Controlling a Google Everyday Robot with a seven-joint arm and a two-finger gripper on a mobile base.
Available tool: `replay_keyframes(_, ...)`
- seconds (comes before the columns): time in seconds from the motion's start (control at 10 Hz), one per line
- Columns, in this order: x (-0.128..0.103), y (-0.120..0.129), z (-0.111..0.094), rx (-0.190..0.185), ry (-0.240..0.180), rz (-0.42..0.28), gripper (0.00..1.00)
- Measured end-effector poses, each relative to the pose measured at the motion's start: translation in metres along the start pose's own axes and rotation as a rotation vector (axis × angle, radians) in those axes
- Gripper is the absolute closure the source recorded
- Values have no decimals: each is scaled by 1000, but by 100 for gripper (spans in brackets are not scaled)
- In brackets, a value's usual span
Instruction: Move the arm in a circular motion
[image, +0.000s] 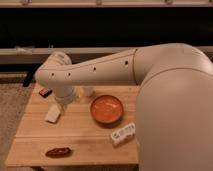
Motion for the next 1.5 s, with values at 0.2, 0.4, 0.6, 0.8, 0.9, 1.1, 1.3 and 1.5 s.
replay_keyframes(0.2,5,-2,-1,-1,-5,1,35)
replay_keyframes(0.4,1,4,-2,-4,-10,-1,35)
replay_keyframes(0.6,10,-3,-3,5,-10,2,35)
replay_keyframes(0.8,16,-6,-4,5,-15,4,35)
replay_keyframes(0.9,14,-3,-5,3,-18,1,35)
replay_keyframes(1.1,15,-5,-5,7,-19,1,35)
replay_keyframes(1.3,20,-13,-5,9,-24,6,35)
replay_keyframes(1.5,19,-12,-6,8,-28,5,35)
